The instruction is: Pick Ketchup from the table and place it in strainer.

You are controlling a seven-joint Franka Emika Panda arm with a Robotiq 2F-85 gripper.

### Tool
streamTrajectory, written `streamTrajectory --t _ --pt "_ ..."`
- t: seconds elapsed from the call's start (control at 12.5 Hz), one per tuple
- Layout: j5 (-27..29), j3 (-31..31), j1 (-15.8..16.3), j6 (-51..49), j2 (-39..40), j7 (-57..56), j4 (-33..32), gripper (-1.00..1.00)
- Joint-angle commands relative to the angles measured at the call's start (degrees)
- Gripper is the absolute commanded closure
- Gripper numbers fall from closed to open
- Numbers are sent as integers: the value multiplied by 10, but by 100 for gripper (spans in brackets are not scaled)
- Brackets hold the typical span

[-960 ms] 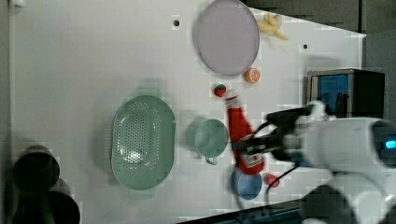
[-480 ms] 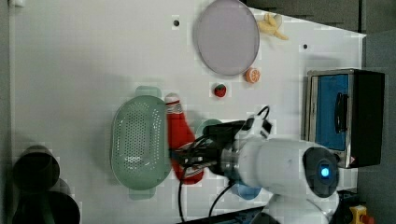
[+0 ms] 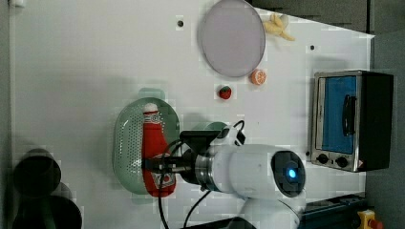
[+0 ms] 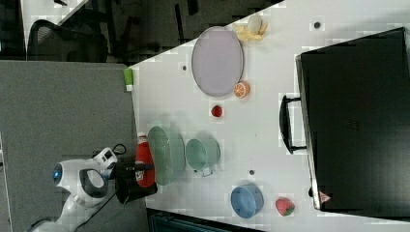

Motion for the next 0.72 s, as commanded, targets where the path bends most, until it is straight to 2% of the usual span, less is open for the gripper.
streamTrajectory --t 0.08,0.24,0.32,0.56,0.72 --pt "-21 -13 9 27 30 49 0 -44" --pt "-39 -20 9 28 41 49 -1 -88" --pt "-39 -20 9 30 40 49 1 -100" --pt "-38 -22 3 28 15 51 7 -100" --pt "-35 -26 -18 11 -20 55 9 -100"
